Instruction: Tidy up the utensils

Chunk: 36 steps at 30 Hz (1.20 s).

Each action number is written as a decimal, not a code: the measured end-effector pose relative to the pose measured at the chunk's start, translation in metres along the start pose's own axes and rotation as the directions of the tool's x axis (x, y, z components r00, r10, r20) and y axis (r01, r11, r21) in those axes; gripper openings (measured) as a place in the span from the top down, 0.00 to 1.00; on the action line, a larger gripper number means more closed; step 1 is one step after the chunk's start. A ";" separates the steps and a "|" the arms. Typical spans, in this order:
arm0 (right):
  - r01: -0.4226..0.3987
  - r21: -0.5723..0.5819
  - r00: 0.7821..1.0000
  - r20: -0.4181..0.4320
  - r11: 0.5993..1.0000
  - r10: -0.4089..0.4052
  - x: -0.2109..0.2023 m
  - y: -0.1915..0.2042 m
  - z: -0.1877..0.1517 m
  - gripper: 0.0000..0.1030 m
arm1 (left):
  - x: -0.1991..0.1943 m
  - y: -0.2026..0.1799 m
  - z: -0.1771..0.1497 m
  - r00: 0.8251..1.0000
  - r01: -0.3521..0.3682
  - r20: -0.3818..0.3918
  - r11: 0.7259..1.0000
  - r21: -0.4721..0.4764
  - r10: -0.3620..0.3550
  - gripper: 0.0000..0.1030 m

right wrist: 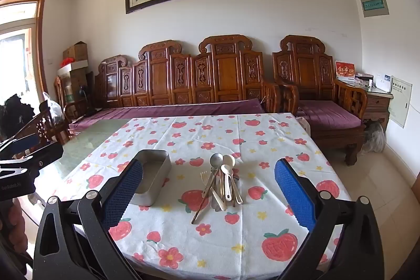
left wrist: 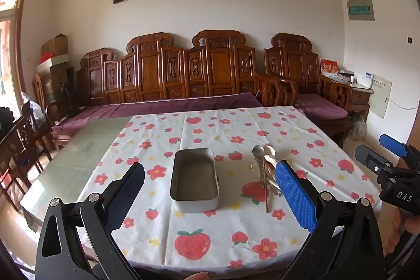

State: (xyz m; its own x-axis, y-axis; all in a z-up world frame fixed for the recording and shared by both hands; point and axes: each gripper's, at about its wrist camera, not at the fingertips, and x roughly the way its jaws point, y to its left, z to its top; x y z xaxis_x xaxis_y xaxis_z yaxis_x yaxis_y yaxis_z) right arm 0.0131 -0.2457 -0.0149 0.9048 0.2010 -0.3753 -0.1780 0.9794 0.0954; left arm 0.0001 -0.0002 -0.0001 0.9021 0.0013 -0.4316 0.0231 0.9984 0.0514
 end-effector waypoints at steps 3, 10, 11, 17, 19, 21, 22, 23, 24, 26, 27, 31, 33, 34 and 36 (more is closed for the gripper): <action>0.000 0.000 1.000 -0.003 1.000 0.000 0.000 0.000 0.000 0.02 | 0.000 0.000 0.000 1.000 0.001 0.001 1.000 -0.001 -0.001 0.06; 0.000 -0.001 1.000 0.002 1.000 0.000 0.000 -0.002 0.001 0.02 | 0.000 0.000 0.000 1.000 0.001 0.005 1.000 -0.004 -0.001 0.06; 0.000 -0.002 1.000 0.002 1.000 0.000 0.000 -0.002 0.001 0.02 | 0.000 0.000 0.000 1.000 0.001 0.006 1.000 -0.004 -0.001 0.06; 0.000 -0.002 1.000 0.002 1.000 0.000 -0.001 0.000 0.001 0.02 | -0.001 0.000 0.000 1.000 0.001 0.008 1.000 -0.007 -0.001 0.06; 0.000 -0.002 1.000 0.002 1.000 0.000 -0.001 0.000 0.001 0.02 | -0.001 0.000 0.000 1.000 0.000 0.008 1.000 -0.005 0.000 0.06; 0.000 -0.003 1.000 0.003 1.000 0.000 -0.002 0.000 0.001 0.02 | -0.001 0.000 0.000 1.000 -0.001 0.008 1.000 -0.006 0.001 0.06; 0.000 -0.003 1.000 0.003 1.000 0.000 -0.002 0.000 0.001 0.02 | -0.001 0.000 0.000 1.000 -0.001 0.009 1.000 -0.006 0.001 0.06; 0.000 -0.003 1.000 0.003 1.000 0.000 -0.002 0.000 0.002 0.02 | -0.001 0.000 0.000 1.000 -0.001 0.009 1.000 -0.006 0.001 0.06; 0.000 -0.002 1.000 0.004 1.000 0.000 -0.002 0.000 0.002 0.02 | 0.000 -0.001 0.000 1.000 0.000 0.008 1.000 -0.007 0.000 0.06; -0.001 -0.003 1.000 0.004 1.000 0.001 -0.002 0.000 0.002 0.02 | 0.001 -0.003 0.001 1.000 -0.001 0.009 1.000 -0.007 0.001 0.06; 0.000 -0.003 1.000 0.004 1.000 0.000 -0.002 0.000 0.002 0.02 | 0.001 -0.003 0.001 1.000 -0.001 0.009 1.000 -0.007 0.001 0.06; -0.001 -0.003 1.000 0.005 1.000 0.001 -0.002 0.000 0.002 0.02 | 0.001 -0.002 0.001 1.000 0.001 0.009 1.000 -0.008 0.000 0.06; -0.001 -0.003 1.000 0.006 1.000 0.001 -0.002 0.000 0.002 0.02 | 0.001 -0.003 0.001 1.000 0.001 0.009 1.000 -0.009 -0.001 0.06; -0.001 -0.003 1.000 0.007 1.000 0.001 -0.002 0.000 0.002 0.02 | 0.000 -0.002 0.001 1.000 0.001 0.010 1.000 -0.009 -0.001 0.06; -0.001 -0.003 1.000 0.006 1.000 0.001 -0.002 0.000 0.002 0.02 | 0.000 -0.002 0.000 1.000 0.000 0.011 1.000 -0.010 0.000 0.06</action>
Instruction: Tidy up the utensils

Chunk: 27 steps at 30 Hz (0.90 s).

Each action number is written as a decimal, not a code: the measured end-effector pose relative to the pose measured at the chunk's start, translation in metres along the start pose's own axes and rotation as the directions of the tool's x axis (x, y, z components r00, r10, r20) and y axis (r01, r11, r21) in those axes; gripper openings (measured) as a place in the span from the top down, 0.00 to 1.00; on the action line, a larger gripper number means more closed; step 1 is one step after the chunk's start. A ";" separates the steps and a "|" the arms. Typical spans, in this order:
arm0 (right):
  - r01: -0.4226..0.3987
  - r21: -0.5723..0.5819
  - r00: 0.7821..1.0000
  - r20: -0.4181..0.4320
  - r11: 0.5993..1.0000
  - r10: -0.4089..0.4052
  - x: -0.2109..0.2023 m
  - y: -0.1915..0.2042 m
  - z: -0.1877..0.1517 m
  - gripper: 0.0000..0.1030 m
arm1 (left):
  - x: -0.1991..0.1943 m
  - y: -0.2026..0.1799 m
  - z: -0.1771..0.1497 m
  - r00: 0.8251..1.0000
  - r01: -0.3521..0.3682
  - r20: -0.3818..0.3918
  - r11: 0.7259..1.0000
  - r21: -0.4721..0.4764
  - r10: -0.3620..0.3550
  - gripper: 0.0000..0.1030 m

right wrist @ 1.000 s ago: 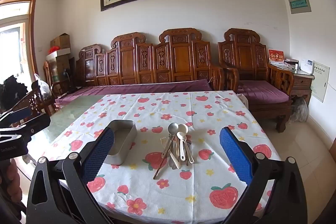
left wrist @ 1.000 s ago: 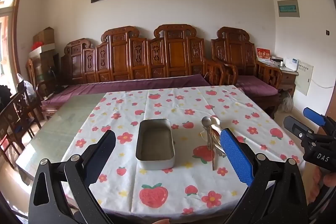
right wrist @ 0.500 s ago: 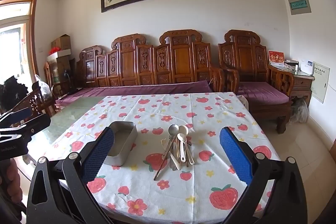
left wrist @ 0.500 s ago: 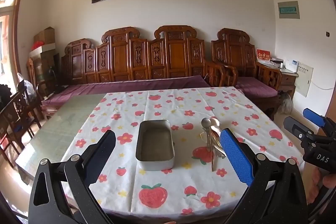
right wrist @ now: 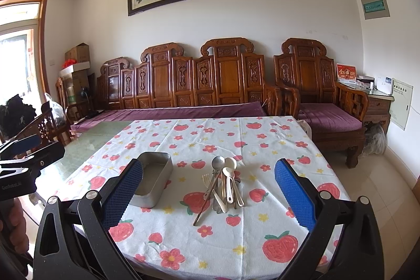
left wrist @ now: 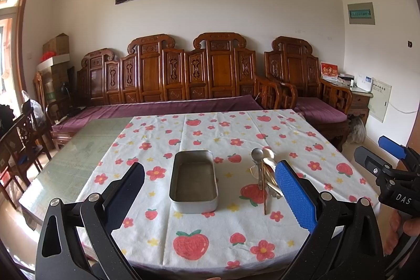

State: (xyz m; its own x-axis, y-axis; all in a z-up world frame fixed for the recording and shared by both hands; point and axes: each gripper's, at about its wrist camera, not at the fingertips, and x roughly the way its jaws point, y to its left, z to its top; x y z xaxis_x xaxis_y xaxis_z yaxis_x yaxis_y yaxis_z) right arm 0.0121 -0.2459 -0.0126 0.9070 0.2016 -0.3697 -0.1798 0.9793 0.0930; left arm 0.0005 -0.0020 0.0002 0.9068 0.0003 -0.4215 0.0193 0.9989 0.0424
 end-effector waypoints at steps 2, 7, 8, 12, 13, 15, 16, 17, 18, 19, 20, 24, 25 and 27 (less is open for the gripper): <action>0.000 0.000 1.000 0.001 1.000 0.000 0.000 0.000 0.000 0.02 | -0.003 0.000 0.003 1.000 0.001 0.001 1.000 -0.001 -0.001 0.06; 0.000 0.000 1.000 0.002 1.000 0.000 -0.001 0.000 0.000 0.02 | -0.003 -0.002 0.005 1.000 0.002 0.004 1.000 -0.001 -0.002 0.06; 0.000 0.000 1.000 0.002 1.000 0.000 -0.001 0.000 0.000 0.02 | -0.005 -0.003 0.006 1.000 0.001 0.004 1.000 0.000 -0.001 0.06; -0.001 0.000 1.000 0.003 1.000 0.001 -0.001 0.000 0.000 0.02 | -0.006 -0.005 0.011 1.000 0.003 0.006 1.000 -0.001 -0.003 0.06; 0.000 -0.001 1.000 0.003 1.000 0.000 -0.001 0.000 0.000 0.02 | -0.012 -0.005 0.015 1.000 0.004 0.007 1.000 -0.003 -0.004 0.06; -0.001 0.000 1.000 0.002 1.000 0.001 -0.001 0.000 0.000 0.02 | -0.013 -0.007 0.017 1.000 0.005 0.008 1.000 -0.001 -0.005 0.06; 0.000 -0.001 1.000 0.004 1.000 0.000 -0.001 0.000 0.000 0.02 | -0.013 -0.008 0.018 1.000 0.005 0.008 1.000 -0.001 -0.005 0.06; 0.000 -0.001 1.000 0.003 1.000 0.000 -0.001 0.000 0.000 0.02 | -0.013 -0.007 0.017 1.000 0.006 0.009 1.000 -0.002 -0.006 0.06; 0.000 0.000 1.000 0.003 1.000 0.000 -0.001 -0.001 0.000 0.02 | -0.013 -0.007 0.017 1.000 0.006 0.010 1.000 -0.002 -0.006 0.06; -0.001 0.000 1.000 0.003 1.000 0.001 -0.001 -0.001 0.000 0.02 | -0.013 -0.007 0.017 1.000 0.005 0.010 1.000 -0.002 -0.005 0.06; 0.000 0.000 1.000 0.003 1.000 0.000 -0.001 -0.001 0.000 0.02 | -0.013 -0.008 0.018 1.000 0.006 0.010 1.000 -0.003 -0.006 0.06; -0.001 0.000 1.000 0.004 1.000 0.001 -0.001 -0.001 0.000 0.02 | -0.014 -0.007 0.017 1.000 0.005 0.011 1.000 -0.002 -0.005 0.06; -0.001 0.000 1.000 0.004 1.000 0.001 -0.002 -0.001 0.000 0.02 | -0.015 -0.006 0.017 1.000 0.005 0.012 1.000 -0.002 -0.005 0.06; -0.001 0.000 1.000 0.003 1.000 0.001 -0.002 -0.001 0.001 0.02 | -0.015 -0.006 0.017 1.000 0.007 0.012 1.000 -0.003 -0.007 0.06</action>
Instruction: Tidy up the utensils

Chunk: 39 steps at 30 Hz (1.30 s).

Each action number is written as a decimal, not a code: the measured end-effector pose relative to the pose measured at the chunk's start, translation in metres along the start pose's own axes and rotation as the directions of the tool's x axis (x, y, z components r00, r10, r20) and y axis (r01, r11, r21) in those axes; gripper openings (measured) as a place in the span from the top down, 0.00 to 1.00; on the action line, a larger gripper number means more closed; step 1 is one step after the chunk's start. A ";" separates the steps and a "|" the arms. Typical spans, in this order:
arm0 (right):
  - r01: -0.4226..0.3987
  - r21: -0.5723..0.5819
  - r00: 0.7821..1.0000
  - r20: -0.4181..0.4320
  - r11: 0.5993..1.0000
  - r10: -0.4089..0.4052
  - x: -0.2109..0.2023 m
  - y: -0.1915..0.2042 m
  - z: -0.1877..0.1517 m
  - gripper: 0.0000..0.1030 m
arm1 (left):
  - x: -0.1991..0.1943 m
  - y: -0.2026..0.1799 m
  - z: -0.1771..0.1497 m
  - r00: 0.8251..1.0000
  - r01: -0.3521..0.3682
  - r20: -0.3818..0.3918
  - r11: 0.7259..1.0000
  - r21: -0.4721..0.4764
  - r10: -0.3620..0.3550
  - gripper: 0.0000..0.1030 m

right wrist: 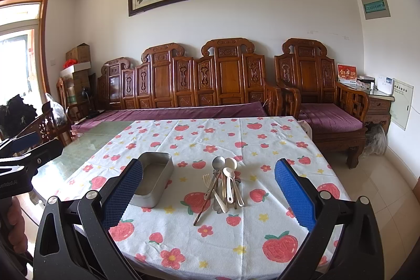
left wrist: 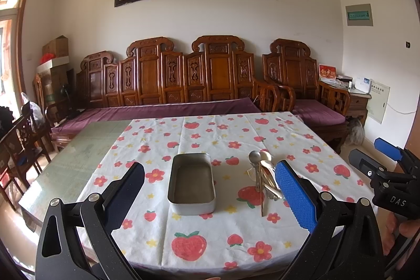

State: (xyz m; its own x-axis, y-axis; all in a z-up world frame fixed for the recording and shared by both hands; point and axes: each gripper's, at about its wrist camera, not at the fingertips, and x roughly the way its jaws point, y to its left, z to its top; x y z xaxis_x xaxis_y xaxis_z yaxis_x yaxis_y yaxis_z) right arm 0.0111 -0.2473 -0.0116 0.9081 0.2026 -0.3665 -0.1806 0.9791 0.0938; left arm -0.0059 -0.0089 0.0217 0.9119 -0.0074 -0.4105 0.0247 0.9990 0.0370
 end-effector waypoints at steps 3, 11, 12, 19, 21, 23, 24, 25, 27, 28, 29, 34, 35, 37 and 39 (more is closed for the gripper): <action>-0.001 0.000 1.000 0.001 1.000 0.001 -0.001 0.000 0.000 0.02 | 0.000 0.000 0.000 1.000 0.001 0.000 1.000 0.000 -0.001 0.06; -0.001 0.000 1.000 0.002 1.000 0.001 -0.002 -0.001 0.000 0.02 | 0.000 0.000 -0.001 1.000 0.001 0.002 1.000 0.000 -0.001 0.06; -0.002 0.000 1.000 0.002 1.000 0.002 -0.002 -0.001 0.000 0.02 | 0.000 0.000 -0.001 1.000 0.002 0.002 1.000 0.000 -0.002 0.06; -0.002 0.001 1.000 0.003 1.000 0.002 -0.002 0.004 0.002 0.02 | -0.001 0.000 -0.002 1.000 0.001 0.003 1.000 0.000 -0.001 0.06; -0.003 0.002 1.000 0.003 1.000 0.003 -0.002 0.004 0.002 0.02 | -0.001 0.000 -0.001 1.000 0.001 0.003 1.000 0.000 -0.001 0.06; -0.002 0.001 1.000 0.004 1.000 0.002 -0.002 0.004 0.002 0.02 | -0.001 0.000 -0.002 1.000 0.001 0.002 1.000 0.001 -0.001 0.06; -0.002 0.002 1.000 0.004 1.000 0.002 -0.002 0.003 0.002 0.02 | -0.001 0.000 -0.002 1.000 0.001 0.002 1.000 0.001 -0.001 0.06; -0.003 0.003 1.000 0.003 1.000 0.003 -0.002 0.002 0.001 0.02 | 0.000 0.000 -0.002 1.000 0.001 0.001 1.000 0.002 -0.001 0.06; -0.004 0.003 1.000 0.001 1.000 0.004 -0.001 0.005 0.003 0.02 | 0.002 -0.001 -0.003 1.000 0.003 -0.005 1.000 0.005 -0.003 0.06; -0.004 0.004 1.000 -0.001 1.000 0.004 0.000 0.007 0.004 0.02 | 0.003 -0.002 -0.004 1.000 0.005 -0.009 1.000 0.008 -0.005 0.06; -0.006 0.005 1.000 -0.004 1.000 0.006 0.001 0.010 0.006 0.02 | 0.006 -0.001 -0.005 1.000 0.005 -0.016 1.000 0.009 -0.004 0.06; -0.026 0.002 0.999 -0.025 1.000 0.026 0.016 0.003 -0.002 0.02 | 0.030 -0.003 -0.011 0.998 0.013 -0.060 1.000 0.021 -0.012 0.06; -0.033 0.000 0.999 -0.030 0.999 0.033 0.019 0.002 -0.004 0.02 | 0.036 -0.003 -0.013 0.997 0.017 -0.071 1.000 0.023 -0.015 0.06; -0.035 -0.006 0.999 -0.033 0.999 0.035 0.026 -0.002 -0.008 0.02 | 0.049 -0.003 -0.018 0.996 0.026 -0.092 0.999 0.028 -0.023 0.06; -0.040 -0.008 0.998 -0.040 0.999 0.040 0.036 -0.004 -0.009 0.03 | 0.063 -0.003 -0.021 0.994 0.033 -0.109 0.999 0.032 -0.030 0.06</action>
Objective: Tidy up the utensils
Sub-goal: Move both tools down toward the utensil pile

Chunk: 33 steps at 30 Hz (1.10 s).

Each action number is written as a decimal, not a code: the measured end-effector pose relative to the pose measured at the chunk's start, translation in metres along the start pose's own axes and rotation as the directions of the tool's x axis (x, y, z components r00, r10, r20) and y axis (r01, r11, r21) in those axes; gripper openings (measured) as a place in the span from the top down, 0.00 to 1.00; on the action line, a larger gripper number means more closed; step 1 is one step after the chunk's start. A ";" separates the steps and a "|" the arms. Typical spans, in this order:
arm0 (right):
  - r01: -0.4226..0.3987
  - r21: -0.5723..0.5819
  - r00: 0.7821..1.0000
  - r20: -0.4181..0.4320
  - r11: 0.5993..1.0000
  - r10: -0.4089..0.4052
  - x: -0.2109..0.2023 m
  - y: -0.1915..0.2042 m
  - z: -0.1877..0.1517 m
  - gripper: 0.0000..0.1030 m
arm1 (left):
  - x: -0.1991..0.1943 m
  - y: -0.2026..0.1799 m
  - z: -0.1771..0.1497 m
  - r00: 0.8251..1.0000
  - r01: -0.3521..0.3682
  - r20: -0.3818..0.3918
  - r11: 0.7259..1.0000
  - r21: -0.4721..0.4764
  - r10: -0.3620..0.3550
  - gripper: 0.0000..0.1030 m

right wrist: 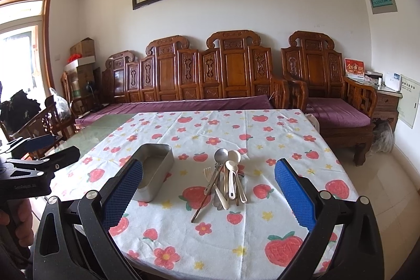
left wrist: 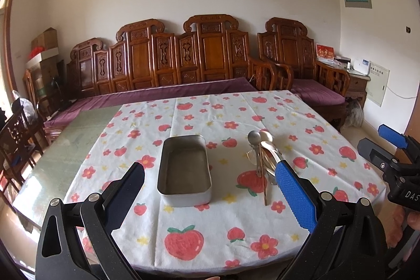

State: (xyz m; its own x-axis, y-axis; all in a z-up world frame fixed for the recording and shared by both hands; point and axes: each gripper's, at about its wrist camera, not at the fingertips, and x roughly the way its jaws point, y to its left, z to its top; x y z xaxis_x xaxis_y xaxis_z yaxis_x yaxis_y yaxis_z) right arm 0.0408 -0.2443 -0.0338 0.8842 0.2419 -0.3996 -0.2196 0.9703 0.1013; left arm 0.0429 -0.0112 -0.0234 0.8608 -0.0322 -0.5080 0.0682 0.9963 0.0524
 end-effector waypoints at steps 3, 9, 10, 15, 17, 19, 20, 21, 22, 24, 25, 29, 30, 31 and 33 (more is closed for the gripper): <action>-0.006 -0.003 1.000 -0.012 1.000 0.006 0.019 -0.007 -0.002 0.10 | 0.021 -0.002 -0.003 1.000 0.007 -0.022 1.000 0.012 -0.007 0.06; -0.027 -0.004 0.998 -0.052 1.000 0.026 0.057 -0.028 -0.013 0.27 | 0.061 -0.006 -0.005 0.999 0.011 -0.046 0.999 0.049 -0.009 0.06; -0.029 0.000 0.998 -0.061 1.000 0.029 0.065 -0.031 -0.014 0.30 | 0.068 -0.006 -0.005 0.999 0.017 -0.049 0.999 0.051 -0.015 0.06; -0.032 0.021 0.992 -0.119 0.999 0.034 0.105 -0.048 -0.024 0.40 | 0.100 -0.010 -0.007 0.995 0.057 -0.088 0.997 0.054 -0.052 0.06; -0.037 0.025 0.990 -0.136 0.999 0.040 0.119 -0.053 -0.027 0.45 | 0.114 -0.013 -0.009 0.991 0.073 -0.116 0.996 0.059 -0.066 0.06; -0.044 0.027 0.987 -0.154 0.999 0.048 0.134 -0.058 -0.030 0.48 | 0.127 -0.015 -0.010 0.987 0.091 -0.140 0.994 0.061 -0.082 0.06; -0.052 0.024 0.986 -0.159 0.998 0.055 0.141 -0.061 -0.032 0.48 | 0.134 -0.015 -0.011 0.984 0.102 -0.153 0.993 0.058 -0.092 0.06; -0.055 0.017 0.985 -0.166 0.998 0.057 0.149 -0.063 -0.033 0.49 | 0.141 -0.016 -0.012 0.981 0.114 -0.165 0.992 0.055 -0.104 0.06; -0.053 0.013 0.983 -0.174 0.999 0.055 0.155 -0.066 -0.034 0.52 | 0.146 -0.018 -0.012 0.979 0.124 -0.172 0.991 0.053 -0.113 0.06; -0.060 0.013 0.979 -0.196 0.998 0.061 0.172 -0.071 -0.039 0.55 | 0.155 -0.019 -0.014 0.974 0.144 -0.183 0.988 0.050 -0.133 0.06; -0.066 0.016 0.975 -0.210 0.998 0.068 0.179 -0.072 -0.042 0.58 | 0.159 -0.019 -0.015 0.972 0.153 -0.190 0.987 0.046 -0.142 0.06; -0.137 0.049 0.948 -0.283 0.989 0.146 0.207 -0.073 -0.057 0.63 | 0.167 -0.020 -0.019 0.962 0.189 -0.206 0.982 0.029 -0.179 0.06; -0.153 0.053 0.939 -0.305 0.987 0.162 0.212 -0.071 -0.064 0.64 | 0.168 -0.021 -0.020 0.960 0.197 -0.207 0.980 0.026 -0.187 0.07; -0.167 0.059 0.927 -0.330 0.984 0.177 0.217 -0.067 -0.071 0.66 | 0.170 -0.022 -0.021 0.957 0.211 -0.210 0.977 0.022 -0.202 0.07; -0.185 0.054 0.903 -0.385 0.981 0.191 0.230 -0.062 -0.084 0.67 | 0.174 -0.024 -0.022 0.950 0.229 -0.224 0.973 0.023 -0.218 0.16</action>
State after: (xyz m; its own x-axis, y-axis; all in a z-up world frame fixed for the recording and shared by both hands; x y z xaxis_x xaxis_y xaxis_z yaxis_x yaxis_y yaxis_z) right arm 0.2234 -0.2490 -0.2082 0.5978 0.4047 -0.6920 -0.3569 0.9073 0.2223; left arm 0.1800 -0.0393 -0.1324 0.6898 -0.2301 -0.6864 0.2752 0.9603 -0.0454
